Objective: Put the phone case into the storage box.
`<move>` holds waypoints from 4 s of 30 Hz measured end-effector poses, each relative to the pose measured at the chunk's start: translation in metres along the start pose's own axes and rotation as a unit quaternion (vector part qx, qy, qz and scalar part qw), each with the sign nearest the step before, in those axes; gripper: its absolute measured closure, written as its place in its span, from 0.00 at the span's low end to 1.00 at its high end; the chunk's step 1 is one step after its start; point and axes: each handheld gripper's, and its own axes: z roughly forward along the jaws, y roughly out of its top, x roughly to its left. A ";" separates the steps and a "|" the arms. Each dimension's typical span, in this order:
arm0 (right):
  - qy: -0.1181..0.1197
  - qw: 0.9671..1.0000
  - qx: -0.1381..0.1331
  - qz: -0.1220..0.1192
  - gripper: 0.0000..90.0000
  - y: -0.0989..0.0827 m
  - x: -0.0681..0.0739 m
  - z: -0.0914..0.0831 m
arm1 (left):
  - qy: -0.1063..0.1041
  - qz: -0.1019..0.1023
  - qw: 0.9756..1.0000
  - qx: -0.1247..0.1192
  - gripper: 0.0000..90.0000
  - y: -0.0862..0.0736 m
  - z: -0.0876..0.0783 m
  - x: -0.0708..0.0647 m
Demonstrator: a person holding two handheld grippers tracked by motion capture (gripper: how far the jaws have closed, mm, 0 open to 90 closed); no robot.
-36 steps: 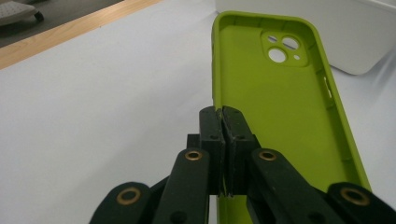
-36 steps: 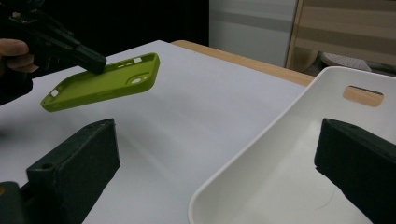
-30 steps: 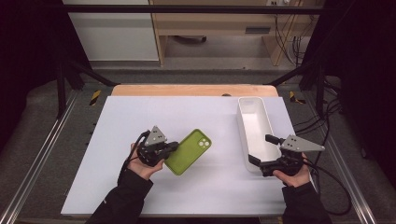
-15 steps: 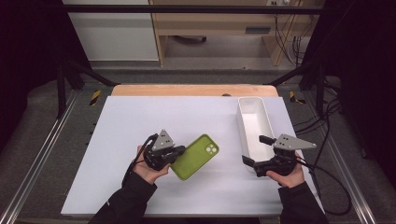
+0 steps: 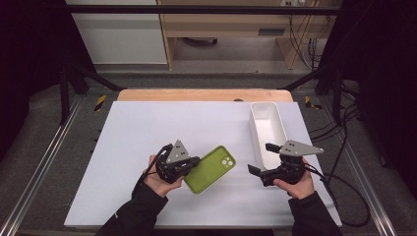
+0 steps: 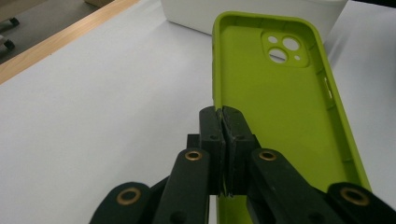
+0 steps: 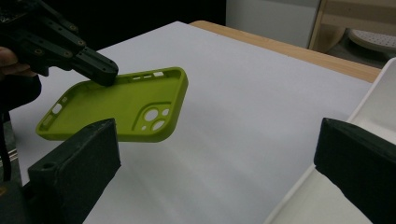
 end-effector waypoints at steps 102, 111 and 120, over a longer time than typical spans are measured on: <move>0.122 0.978 0.148 0.081 0.69 0.027 0.006 0.066 | -0.002 0.085 0.996 -0.005 0.98 0.010 -0.001 -0.025; 0.128 0.976 0.150 0.087 0.78 0.028 0.003 0.061 | 0.001 0.101 0.995 0.001 0.98 0.009 0.000 -0.026; 0.134 0.974 0.159 0.089 0.83 0.028 0.002 0.060 | 0.001 0.110 0.994 0.007 0.98 0.008 0.002 -0.026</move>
